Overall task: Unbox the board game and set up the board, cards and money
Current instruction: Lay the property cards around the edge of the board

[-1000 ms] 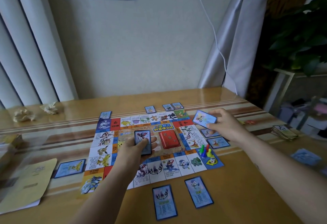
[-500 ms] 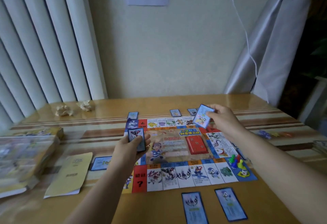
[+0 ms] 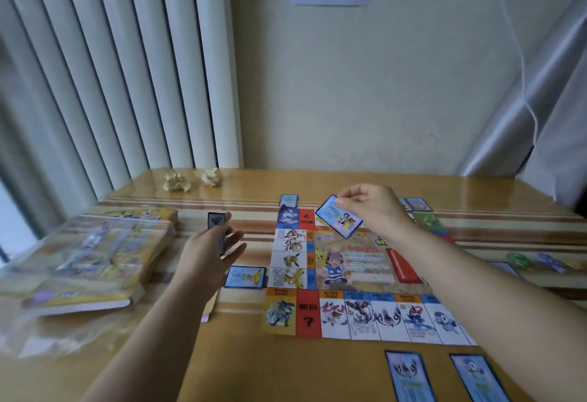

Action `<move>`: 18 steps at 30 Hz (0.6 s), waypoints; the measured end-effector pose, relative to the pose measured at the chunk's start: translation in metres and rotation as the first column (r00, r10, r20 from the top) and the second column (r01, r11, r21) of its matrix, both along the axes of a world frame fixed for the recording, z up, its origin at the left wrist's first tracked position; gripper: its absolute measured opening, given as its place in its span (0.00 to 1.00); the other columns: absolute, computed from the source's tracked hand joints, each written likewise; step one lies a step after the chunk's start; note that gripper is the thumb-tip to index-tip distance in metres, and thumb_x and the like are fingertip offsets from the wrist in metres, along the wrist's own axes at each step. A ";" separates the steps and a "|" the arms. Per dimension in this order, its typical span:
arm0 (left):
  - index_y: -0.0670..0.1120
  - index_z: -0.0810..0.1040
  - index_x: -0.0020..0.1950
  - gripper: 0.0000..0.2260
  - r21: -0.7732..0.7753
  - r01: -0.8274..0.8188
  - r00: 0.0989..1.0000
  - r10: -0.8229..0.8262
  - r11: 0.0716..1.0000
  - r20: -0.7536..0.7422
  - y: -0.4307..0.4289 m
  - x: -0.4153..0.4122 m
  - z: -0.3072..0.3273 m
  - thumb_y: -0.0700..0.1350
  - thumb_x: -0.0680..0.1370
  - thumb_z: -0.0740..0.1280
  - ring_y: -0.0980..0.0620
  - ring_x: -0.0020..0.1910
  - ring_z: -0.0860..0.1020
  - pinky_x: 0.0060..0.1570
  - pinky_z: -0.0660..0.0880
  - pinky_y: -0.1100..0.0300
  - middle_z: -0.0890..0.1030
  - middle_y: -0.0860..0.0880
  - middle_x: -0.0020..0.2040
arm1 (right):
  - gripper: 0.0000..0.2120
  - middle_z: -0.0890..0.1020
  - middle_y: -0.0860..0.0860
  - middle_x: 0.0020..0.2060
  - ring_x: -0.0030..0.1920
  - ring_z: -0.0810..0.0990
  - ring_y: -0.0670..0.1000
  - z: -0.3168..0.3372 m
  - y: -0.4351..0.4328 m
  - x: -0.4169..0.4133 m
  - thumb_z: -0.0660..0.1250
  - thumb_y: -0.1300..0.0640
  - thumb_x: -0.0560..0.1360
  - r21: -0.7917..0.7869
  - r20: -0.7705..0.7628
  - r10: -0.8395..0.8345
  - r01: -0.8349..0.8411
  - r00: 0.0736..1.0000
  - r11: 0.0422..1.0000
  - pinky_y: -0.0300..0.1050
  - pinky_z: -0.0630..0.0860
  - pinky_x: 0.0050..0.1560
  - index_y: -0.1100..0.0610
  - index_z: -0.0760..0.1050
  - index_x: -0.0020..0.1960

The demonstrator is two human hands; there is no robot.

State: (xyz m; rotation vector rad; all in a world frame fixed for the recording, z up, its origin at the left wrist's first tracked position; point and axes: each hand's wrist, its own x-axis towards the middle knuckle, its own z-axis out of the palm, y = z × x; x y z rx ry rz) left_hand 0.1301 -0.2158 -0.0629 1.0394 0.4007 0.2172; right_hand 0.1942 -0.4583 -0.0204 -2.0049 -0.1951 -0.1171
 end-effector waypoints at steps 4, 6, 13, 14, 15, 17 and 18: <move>0.48 0.77 0.56 0.08 0.163 0.110 0.994 -0.105 0.980 -0.039 0.004 0.004 -0.001 0.39 0.80 0.62 0.54 0.34 0.67 0.41 0.71 0.61 0.68 0.48 0.37 | 0.02 0.82 0.48 0.40 0.39 0.80 0.41 0.003 0.031 -0.002 0.70 0.60 0.74 -0.051 -0.006 0.118 -0.118 0.993 0.992 0.26 0.72 0.32 0.55 0.78 0.44; 0.47 0.77 0.53 0.05 0.299 0.204 0.979 -0.202 0.932 -0.040 0.000 0.007 0.002 0.43 0.79 0.65 0.54 0.34 0.68 0.41 0.72 0.60 0.69 0.48 0.37 | 0.02 0.83 0.48 0.40 0.40 0.80 0.42 0.004 0.047 -0.003 0.70 0.59 0.74 -0.094 -0.017 0.178 -0.178 0.984 0.979 0.28 0.72 0.35 0.54 0.77 0.44; 0.48 0.79 0.50 0.05 0.559 0.251 0.960 -0.276 0.790 -0.041 -0.009 0.028 0.008 0.40 0.76 0.69 0.54 0.38 0.80 0.42 0.77 0.60 0.83 0.48 0.40 | 0.03 0.84 0.49 0.43 0.44 0.80 0.44 0.000 0.077 0.003 0.69 0.56 0.75 -0.147 -0.013 0.262 -0.261 0.965 0.954 0.32 0.72 0.41 0.55 0.79 0.48; 0.48 0.78 0.48 0.05 0.592 0.241 0.964 -0.258 0.769 -0.058 -0.007 0.032 0.007 0.39 0.76 0.68 0.54 0.38 0.80 0.43 0.77 0.59 0.83 0.48 0.39 | 0.04 0.83 0.47 0.43 0.43 0.79 0.43 -0.002 0.075 0.005 0.68 0.56 0.76 -0.165 -0.011 0.258 -0.256 0.966 0.952 0.33 0.72 0.42 0.54 0.79 0.49; 0.48 0.78 0.47 0.05 0.635 0.222 0.971 -0.226 0.740 -0.076 -0.004 0.036 0.006 0.38 0.76 0.68 0.53 0.38 0.79 0.43 0.78 0.58 0.83 0.48 0.39 | 0.05 0.82 0.45 0.43 0.43 0.79 0.42 -0.005 0.071 0.008 0.66 0.55 0.77 -0.215 -0.016 0.255 -0.252 0.967 0.944 0.35 0.73 0.44 0.55 0.79 0.50; 0.46 0.78 0.48 0.04 0.743 0.166 0.986 -0.129 0.649 -0.108 0.005 0.046 0.001 0.38 0.76 0.67 0.51 0.38 0.78 0.41 0.78 0.55 0.82 0.46 0.41 | 0.11 0.83 0.48 0.48 0.47 0.81 0.48 -0.015 0.060 0.016 0.62 0.53 0.79 -0.428 -0.073 0.265 -0.270 0.961 0.862 0.44 0.76 0.53 0.58 0.79 0.55; 0.45 0.77 0.50 0.05 0.794 0.146 0.989 -0.076 0.590 -0.126 0.010 0.051 -0.003 0.38 0.76 0.65 0.50 0.39 0.78 0.41 0.79 0.53 0.81 0.46 0.42 | 0.14 0.82 0.52 0.53 0.50 0.81 0.52 -0.022 0.054 0.020 0.61 0.52 0.80 -0.554 -0.138 0.272 -0.301 0.953 0.776 0.50 0.77 0.57 0.58 0.78 0.58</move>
